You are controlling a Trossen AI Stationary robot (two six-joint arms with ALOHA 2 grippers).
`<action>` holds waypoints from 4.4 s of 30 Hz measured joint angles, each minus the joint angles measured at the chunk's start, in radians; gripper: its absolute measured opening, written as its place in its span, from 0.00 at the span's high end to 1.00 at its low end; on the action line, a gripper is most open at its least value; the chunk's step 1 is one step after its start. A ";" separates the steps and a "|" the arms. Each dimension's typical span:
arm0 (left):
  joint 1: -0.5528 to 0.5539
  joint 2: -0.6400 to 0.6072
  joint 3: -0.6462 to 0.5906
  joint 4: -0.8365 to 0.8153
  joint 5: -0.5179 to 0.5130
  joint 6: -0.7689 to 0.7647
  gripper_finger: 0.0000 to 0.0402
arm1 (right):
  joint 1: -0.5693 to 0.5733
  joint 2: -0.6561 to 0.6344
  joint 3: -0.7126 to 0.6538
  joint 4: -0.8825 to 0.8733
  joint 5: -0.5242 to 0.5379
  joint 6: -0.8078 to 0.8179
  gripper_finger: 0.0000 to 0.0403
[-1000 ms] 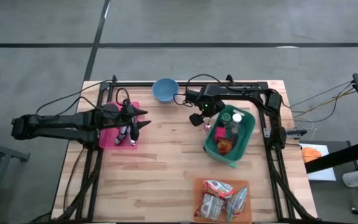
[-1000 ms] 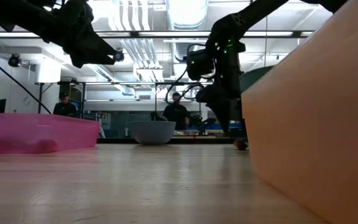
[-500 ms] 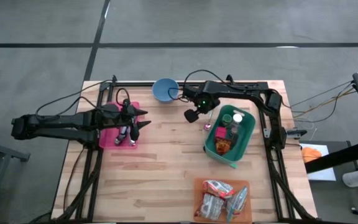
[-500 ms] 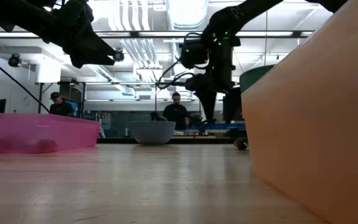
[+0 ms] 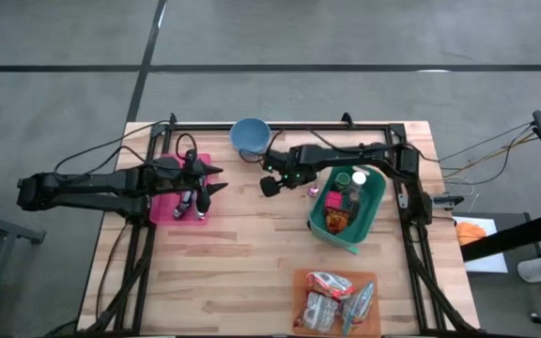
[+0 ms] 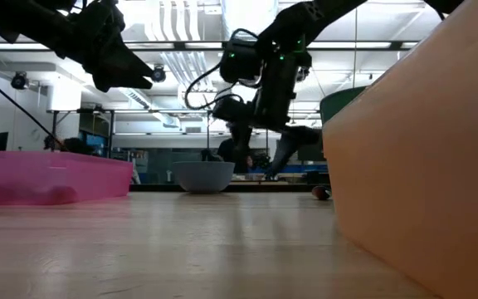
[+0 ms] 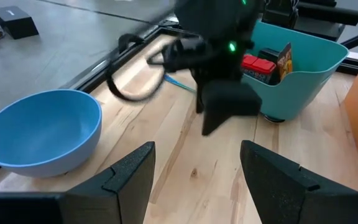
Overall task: Pick & Place Food Item
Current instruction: Put the purple spoon into the pink bin
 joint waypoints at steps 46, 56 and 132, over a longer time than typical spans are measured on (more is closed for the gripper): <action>0.000 0.001 0.000 -0.005 0.000 0.000 0.41 | 0.151 -0.268 -0.410 0.110 0.134 0.348 0.22; 0.000 0.001 0.000 -0.006 0.000 0.000 0.41 | -0.010 -0.246 -0.338 -0.004 0.125 0.231 0.22; 0.000 0.001 0.000 -0.051 0.000 0.000 0.41 | -0.065 -0.050 -0.231 0.058 0.092 0.080 0.95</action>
